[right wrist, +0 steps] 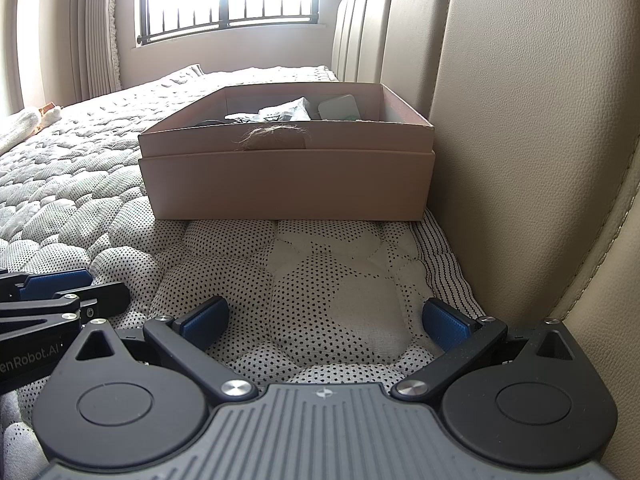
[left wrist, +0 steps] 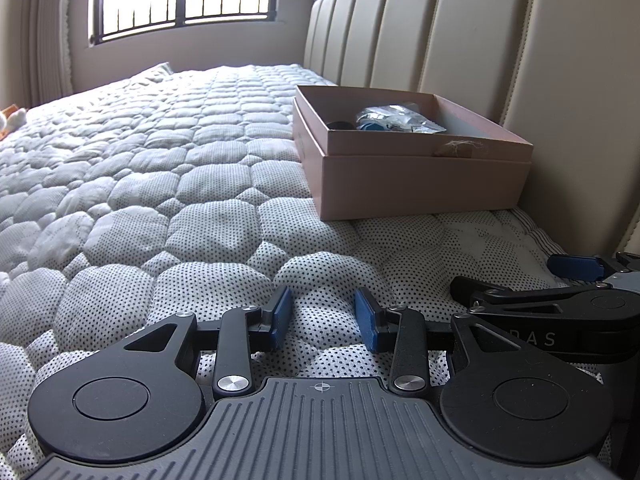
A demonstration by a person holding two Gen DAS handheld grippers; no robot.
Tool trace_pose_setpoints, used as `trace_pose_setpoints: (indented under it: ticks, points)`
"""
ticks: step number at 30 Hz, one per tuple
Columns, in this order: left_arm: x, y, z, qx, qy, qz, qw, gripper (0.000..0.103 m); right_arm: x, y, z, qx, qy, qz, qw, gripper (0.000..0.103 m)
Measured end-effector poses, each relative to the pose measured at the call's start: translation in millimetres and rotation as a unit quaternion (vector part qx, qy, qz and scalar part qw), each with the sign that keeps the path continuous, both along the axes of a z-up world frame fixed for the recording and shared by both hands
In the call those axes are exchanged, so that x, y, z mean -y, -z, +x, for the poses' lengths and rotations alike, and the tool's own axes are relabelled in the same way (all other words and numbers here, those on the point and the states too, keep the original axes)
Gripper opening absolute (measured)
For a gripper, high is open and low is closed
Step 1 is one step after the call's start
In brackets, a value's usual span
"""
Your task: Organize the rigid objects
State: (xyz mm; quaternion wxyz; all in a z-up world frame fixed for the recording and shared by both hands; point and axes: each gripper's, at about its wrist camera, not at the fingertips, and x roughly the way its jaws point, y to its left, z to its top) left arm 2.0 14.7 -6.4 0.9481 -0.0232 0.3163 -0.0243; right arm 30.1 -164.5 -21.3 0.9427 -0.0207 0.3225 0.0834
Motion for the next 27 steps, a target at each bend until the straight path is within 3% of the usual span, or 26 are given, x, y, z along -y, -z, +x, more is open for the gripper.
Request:
trace_pose_setpoints:
  ticks: [27]
  points:
    - [0.7,-2.1,0.1,0.000,0.001,0.001,1.0000,0.040,-0.2,0.0,-0.2,0.000,0.000,0.000,1.000,0.103]
